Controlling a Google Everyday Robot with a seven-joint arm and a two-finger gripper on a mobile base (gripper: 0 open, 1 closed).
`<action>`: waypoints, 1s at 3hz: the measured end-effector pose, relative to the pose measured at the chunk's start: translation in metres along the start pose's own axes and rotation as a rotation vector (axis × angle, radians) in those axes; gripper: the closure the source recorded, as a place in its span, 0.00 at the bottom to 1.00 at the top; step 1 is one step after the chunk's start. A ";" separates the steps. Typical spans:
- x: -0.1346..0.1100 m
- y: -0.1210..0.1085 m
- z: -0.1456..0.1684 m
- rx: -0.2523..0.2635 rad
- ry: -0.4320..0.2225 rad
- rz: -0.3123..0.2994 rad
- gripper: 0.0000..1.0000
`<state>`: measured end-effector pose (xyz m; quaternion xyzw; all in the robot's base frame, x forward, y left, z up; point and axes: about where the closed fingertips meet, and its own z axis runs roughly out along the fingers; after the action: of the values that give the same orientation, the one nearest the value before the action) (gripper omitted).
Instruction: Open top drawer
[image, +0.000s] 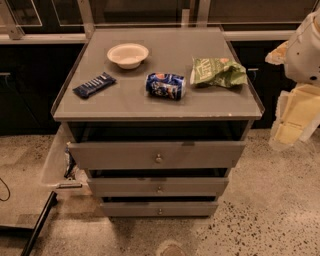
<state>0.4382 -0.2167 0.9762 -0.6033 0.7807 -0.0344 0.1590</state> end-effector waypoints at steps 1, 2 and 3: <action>0.001 -0.001 0.002 0.008 -0.003 0.001 0.00; -0.001 -0.001 0.024 0.005 -0.016 -0.030 0.00; -0.006 0.000 0.056 -0.003 -0.045 -0.086 0.00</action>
Offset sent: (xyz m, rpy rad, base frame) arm 0.0190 0.0083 -0.0557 0.0116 -0.0069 0.0780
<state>0.4558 -0.2029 0.9248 -0.6371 0.7505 -0.0265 0.1740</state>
